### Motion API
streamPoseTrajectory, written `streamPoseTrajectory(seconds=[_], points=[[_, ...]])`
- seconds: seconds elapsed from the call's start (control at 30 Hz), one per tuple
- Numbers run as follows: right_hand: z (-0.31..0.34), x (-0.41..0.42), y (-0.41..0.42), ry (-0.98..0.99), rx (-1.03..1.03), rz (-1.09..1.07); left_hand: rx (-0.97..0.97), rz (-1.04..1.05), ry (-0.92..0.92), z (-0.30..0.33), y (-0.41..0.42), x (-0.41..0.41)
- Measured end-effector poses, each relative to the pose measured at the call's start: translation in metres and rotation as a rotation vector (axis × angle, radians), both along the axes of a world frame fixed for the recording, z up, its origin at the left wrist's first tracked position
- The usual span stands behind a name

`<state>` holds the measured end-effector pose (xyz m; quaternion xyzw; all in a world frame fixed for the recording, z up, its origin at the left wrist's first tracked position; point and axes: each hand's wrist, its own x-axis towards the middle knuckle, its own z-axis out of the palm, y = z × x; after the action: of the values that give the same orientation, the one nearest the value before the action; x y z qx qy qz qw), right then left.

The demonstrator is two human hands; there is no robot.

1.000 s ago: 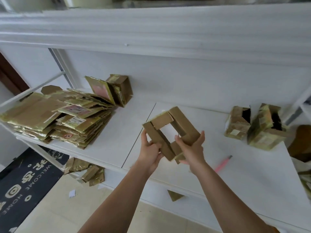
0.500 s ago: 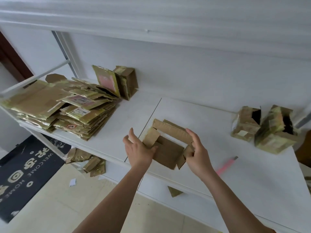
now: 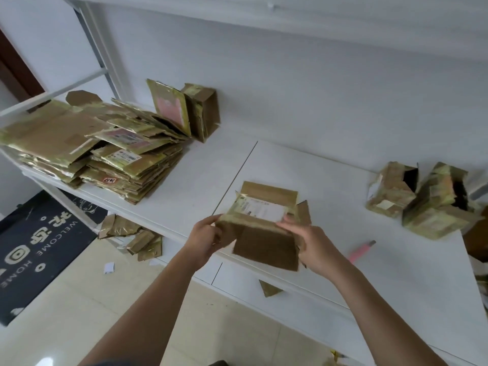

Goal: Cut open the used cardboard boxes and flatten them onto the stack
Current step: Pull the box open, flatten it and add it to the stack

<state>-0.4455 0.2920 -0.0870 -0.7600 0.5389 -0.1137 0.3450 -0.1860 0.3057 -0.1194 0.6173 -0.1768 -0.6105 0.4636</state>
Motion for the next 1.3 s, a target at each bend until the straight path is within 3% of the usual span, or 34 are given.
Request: streamPoseTrajectory(seconds=[0.07,0.1,0.2,0.3,0.4,0.47,0.6,0.73,0.8,1.0,1.13,1.3], points=[[-0.012,0.01,0.004,0.081,0.115,0.121,0.117,0.067,0.09,-0.003,0.004,0.015],[-0.019,0.016,0.006,0.119,0.156,0.165,0.145,0.105,0.016,-0.005,0.006,0.021],[-0.041,0.038,0.006,0.16,0.166,0.232,0.042,0.094,-0.545,-0.009,0.01,0.027],[-0.057,0.056,0.003,0.062,0.196,0.152,-0.182,-0.379,-0.968,-0.016,0.008,0.017],[-0.073,0.065,-0.003,0.196,-0.016,0.112,-0.134,-0.987,-1.207,-0.036,0.006,0.006],[-0.083,0.065,-0.006,0.336,-0.118,0.095,-0.075,-1.066,-1.273,-0.045,0.006,0.004],[-0.104,0.066,-0.006,0.508,-0.066,0.135,-0.1,-0.997,-1.319,-0.055,0.006,0.004],[-0.118,0.069,0.0,0.629,-0.145,0.152,-0.129,-0.963,-1.315,-0.063,0.01,0.006],[-0.122,0.069,0.0,0.593,-0.167,0.126,-0.109,-0.887,-1.254,-0.062,0.007,0.008],[-0.135,0.063,-0.003,0.533,-0.198,0.089,-0.015,-0.328,-1.058,-0.057,-0.021,0.014],[-0.138,0.059,-0.003,0.437,-0.184,0.087,0.091,-0.253,-0.91,-0.05,-0.043,0.015],[-0.127,0.054,-0.006,0.379,-0.097,0.093,0.014,-0.249,-0.735,-0.023,-0.046,0.012]])
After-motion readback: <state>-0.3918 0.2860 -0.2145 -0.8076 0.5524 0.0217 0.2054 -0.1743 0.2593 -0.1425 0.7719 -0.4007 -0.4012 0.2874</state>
